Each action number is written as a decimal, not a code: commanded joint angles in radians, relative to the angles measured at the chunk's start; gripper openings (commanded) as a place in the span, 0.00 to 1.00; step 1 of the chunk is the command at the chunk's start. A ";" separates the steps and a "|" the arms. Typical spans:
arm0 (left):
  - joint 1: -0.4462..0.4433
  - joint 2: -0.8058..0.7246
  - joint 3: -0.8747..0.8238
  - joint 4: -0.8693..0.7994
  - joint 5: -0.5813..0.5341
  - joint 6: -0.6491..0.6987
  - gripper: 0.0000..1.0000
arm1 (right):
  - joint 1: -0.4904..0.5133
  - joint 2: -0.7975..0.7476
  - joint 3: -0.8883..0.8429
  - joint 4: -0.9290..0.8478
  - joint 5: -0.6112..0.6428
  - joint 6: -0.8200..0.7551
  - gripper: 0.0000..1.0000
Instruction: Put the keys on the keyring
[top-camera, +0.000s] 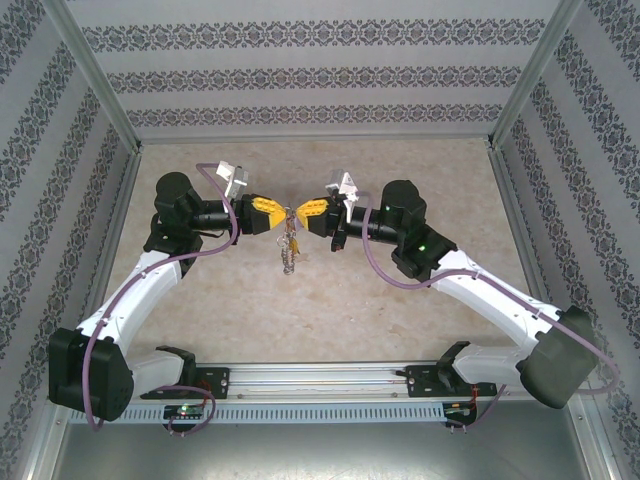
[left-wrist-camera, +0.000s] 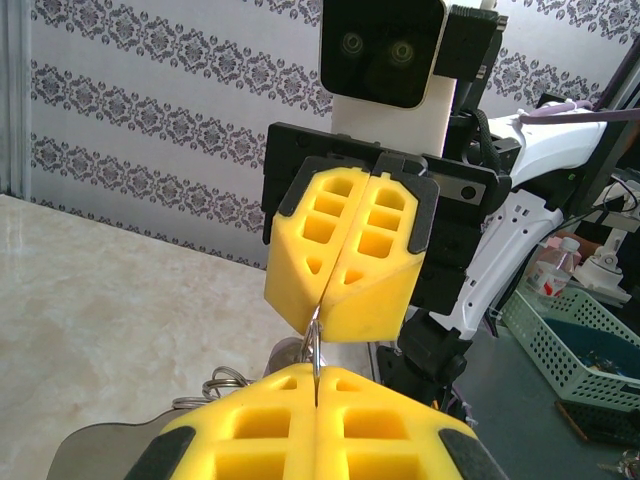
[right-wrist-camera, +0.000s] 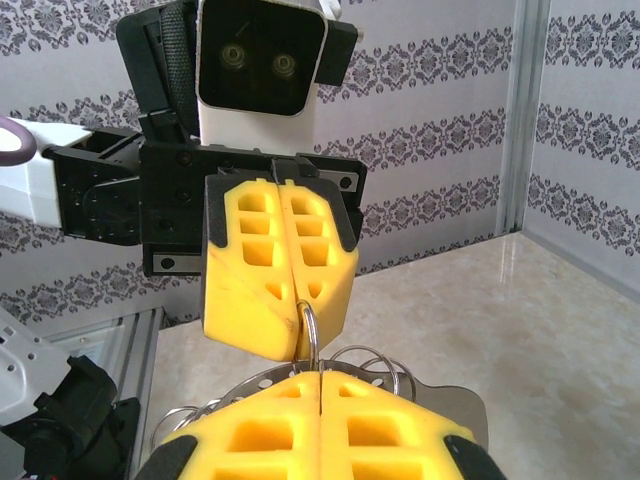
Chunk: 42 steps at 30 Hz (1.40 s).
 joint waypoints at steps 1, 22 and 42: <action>-0.006 -0.028 0.033 0.001 0.001 0.025 0.00 | -0.001 -0.033 0.011 0.008 -0.019 0.004 0.00; -0.007 -0.033 0.034 -0.006 0.000 0.030 0.00 | -0.001 -0.047 0.002 -0.005 -0.015 -0.002 0.00; -0.007 -0.034 0.034 -0.008 0.000 0.030 0.00 | -0.002 0.002 0.017 0.046 -0.027 0.010 0.00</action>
